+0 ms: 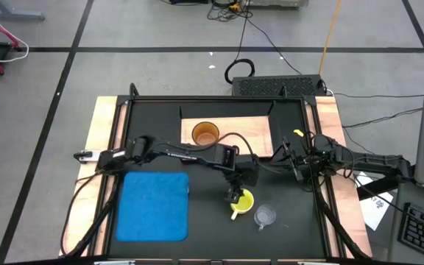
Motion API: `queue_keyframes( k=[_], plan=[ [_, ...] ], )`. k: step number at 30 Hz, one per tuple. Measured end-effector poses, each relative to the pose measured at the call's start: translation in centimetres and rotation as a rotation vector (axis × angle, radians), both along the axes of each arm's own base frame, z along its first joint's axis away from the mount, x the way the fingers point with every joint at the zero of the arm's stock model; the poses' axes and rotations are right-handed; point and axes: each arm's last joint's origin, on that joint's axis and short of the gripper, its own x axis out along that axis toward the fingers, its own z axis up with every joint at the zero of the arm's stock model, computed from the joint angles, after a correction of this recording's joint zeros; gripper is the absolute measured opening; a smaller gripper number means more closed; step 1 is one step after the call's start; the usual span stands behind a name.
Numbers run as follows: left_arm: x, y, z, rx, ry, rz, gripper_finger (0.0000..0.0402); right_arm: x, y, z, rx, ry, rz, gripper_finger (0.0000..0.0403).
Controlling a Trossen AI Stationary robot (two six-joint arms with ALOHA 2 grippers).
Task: Stack small to large cups/mugs on shelf
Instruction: Put the yellow mug on the shelf
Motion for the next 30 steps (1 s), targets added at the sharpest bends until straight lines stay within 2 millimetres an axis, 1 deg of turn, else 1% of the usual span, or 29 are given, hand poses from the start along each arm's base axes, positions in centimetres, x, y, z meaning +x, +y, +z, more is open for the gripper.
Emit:
queue_keyframes(
  k=[3,13,18,30],
  plan=[
    [0.2,0.0,-0.6,0.0,0.003,-0.001,0.0239,0.0,0.0,0.0,0.0,0.0,0.0,0.0],
    [0.2,-0.1,-0.7,-0.006,0.003,-0.016,0.0239,0.0,0.0,0.0,-0.003,0.001,0.001,0.0],
    [0.1,-0.1,-1.5,-0.013,0.022,-0.026,0.0239,0.0,0.0,0.0,-0.003,0.0,0.0,0.0],
    [0.2,-0.2,-1.4,-0.039,0.014,-0.025,0.0239,0.0,0.0,0.0,-0.004,0.0,0.0,0.0]
  ],
)
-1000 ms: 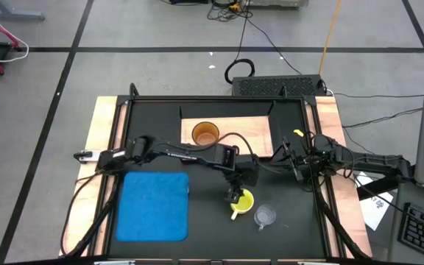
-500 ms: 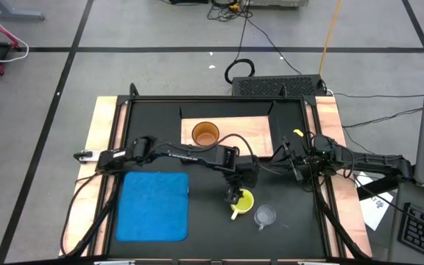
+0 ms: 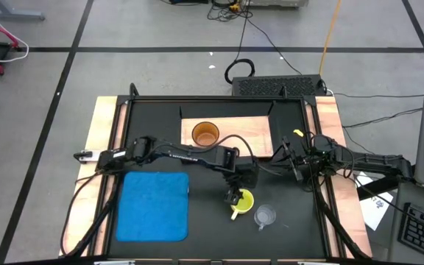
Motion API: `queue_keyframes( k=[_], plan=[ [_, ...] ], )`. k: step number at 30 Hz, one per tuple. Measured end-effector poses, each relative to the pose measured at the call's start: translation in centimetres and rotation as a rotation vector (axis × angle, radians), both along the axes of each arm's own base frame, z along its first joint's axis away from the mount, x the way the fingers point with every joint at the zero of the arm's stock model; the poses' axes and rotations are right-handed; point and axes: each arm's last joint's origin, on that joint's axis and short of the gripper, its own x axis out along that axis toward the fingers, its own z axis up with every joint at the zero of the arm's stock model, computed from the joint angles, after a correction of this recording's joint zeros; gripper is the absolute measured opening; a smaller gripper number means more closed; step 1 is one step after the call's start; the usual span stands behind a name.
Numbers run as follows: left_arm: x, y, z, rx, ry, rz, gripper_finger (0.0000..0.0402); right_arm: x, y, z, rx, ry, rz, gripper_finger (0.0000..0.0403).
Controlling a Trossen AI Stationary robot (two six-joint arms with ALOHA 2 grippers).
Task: Stack small to large cups/mugs on shelf
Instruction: Put the yellow mug on the shelf
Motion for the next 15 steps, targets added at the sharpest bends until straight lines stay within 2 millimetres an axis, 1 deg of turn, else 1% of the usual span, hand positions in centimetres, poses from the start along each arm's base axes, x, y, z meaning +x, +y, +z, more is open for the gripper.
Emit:
queue_keyframes(
  k=[11,15],
  plan=[
    [-0.2,0.0,-2.0,-0.003,0.036,0.011,0.0239,0.0,0.0,0.0,0.003,0.001,0.0,0.0],
    [-0.1,-0.1,-1.8,-0.002,0.019,0.007,0.0239,0.0,0.0,0.0,0.003,0.001,0.0,0.0]
  ],
)
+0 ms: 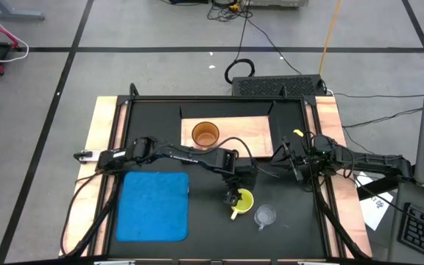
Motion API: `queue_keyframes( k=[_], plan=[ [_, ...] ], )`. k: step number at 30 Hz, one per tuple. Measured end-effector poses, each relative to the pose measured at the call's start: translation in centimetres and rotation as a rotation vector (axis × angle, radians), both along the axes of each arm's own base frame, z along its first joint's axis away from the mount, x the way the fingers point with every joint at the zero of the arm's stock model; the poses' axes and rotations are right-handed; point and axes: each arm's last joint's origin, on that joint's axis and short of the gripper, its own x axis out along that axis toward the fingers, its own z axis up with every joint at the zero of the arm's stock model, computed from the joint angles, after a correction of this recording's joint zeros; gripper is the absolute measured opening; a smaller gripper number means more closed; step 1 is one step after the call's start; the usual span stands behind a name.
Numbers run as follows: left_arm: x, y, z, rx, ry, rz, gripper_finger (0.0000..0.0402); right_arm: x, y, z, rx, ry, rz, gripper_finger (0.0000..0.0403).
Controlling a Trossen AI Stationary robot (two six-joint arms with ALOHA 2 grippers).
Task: Stack small to large cups/mugs on shelf
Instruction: Put the yellow mug on the shelf
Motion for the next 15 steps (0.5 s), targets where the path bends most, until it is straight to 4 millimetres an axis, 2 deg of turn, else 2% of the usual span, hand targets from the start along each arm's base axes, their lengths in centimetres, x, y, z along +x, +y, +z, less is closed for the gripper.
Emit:
queue_keyframes(
  k=[15],
  plan=[
    [0.23,0.12,0.57,0.008,-0.027,0.005,0.0239,0.0,0.0,0.0,0.0,0.0,0.0,0.0]
  ],
)
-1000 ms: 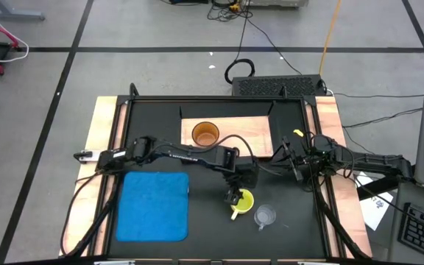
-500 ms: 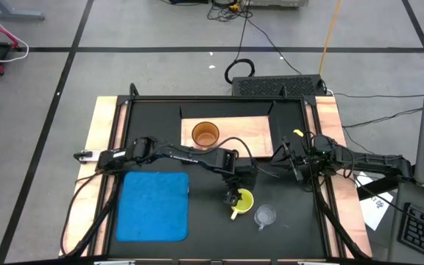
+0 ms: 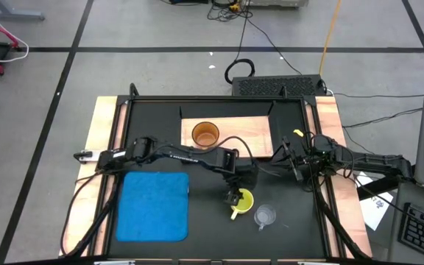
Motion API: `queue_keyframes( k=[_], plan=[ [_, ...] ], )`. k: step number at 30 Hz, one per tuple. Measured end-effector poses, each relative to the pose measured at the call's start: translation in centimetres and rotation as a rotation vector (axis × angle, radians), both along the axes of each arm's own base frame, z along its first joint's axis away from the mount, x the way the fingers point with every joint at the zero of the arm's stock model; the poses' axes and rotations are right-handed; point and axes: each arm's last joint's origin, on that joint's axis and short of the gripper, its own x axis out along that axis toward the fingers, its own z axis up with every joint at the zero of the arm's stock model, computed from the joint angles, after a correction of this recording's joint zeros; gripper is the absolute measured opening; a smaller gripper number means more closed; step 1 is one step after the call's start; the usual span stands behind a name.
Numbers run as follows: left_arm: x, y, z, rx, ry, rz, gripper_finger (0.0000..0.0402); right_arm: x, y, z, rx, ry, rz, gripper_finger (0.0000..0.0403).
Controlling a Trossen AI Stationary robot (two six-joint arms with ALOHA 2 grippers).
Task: Stack small to large cups/mugs on shelf
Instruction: Put the yellow mug on the shelf
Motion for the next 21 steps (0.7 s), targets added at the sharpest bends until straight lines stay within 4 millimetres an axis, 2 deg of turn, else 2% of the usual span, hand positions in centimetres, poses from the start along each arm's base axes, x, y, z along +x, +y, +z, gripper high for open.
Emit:
queue_keyframes(
  k=[14,17,21],
  plan=[
    [0.01,0.0,0.3,0.0,-0.002,0.0,0.0236,0.0,0.0,0.0,0.0,0.0,0.0,0.0],
    [0.01,0.0,0.3,-0.004,0.002,0.007,0.0213,0.0,0.0,0.0,0.0,0.0,0.0,0.0],
    [0.02,0.04,0.3,-0.004,0.001,0.008,0.0161,0.0,0.0,0.0,0.0,0.0,0.0,0.0]
  ],
)
